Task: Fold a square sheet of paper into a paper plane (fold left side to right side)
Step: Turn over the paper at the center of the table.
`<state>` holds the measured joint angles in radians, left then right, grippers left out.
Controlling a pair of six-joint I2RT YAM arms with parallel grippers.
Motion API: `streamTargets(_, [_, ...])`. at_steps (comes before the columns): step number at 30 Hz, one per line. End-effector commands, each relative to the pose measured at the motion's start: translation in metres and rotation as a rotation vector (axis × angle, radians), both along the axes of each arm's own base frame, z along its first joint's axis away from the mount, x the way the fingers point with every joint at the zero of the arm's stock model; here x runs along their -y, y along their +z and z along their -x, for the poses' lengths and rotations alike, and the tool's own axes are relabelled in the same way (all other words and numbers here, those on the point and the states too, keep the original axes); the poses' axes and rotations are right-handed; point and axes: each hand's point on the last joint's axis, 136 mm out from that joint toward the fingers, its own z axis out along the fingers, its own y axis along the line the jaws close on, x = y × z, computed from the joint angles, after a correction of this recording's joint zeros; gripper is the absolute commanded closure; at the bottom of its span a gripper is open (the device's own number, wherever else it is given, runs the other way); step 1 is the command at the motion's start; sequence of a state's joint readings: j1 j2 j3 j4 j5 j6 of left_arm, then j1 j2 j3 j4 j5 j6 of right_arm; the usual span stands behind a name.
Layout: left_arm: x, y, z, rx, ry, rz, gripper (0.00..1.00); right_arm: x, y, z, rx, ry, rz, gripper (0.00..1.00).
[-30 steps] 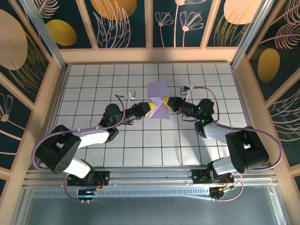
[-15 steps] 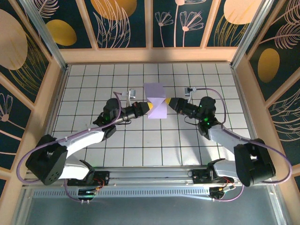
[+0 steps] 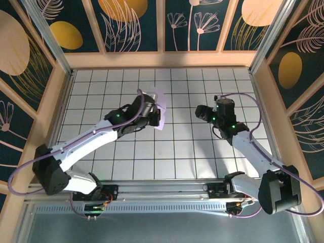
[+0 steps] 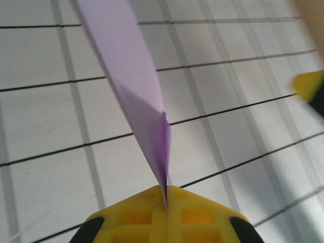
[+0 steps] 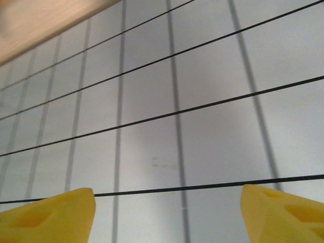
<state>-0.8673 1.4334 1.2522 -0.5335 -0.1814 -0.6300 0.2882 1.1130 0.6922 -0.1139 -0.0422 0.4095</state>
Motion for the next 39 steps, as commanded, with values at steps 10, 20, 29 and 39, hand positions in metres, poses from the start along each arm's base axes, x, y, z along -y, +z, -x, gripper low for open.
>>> streamTargets(10, [-0.036, -0.064, 0.012, -0.032, 0.232, -0.906, 1.0, 0.051, -0.013, 0.01, 0.015, -0.137, 0.062, 0.15])
streamTargets(20, [-0.004, -0.136, 0.016, -0.169, 0.25, -0.826, 1.0, 0.061, -0.013, 0.018, 0.032, -0.13, 0.003, 0.15])
streamTargets(29, [0.019, -0.182, 0.026, -0.285, 0.189, -0.771, 0.87, 0.059, -0.019, 0.022, 0.019, -0.11, -0.035, 0.15])
streamTargets(39, [0.08, -0.172, 0.022, -0.339, 0.076, -0.485, 0.59, 0.048, -0.022, 0.023, -0.005, -0.062, -0.076, 0.15])
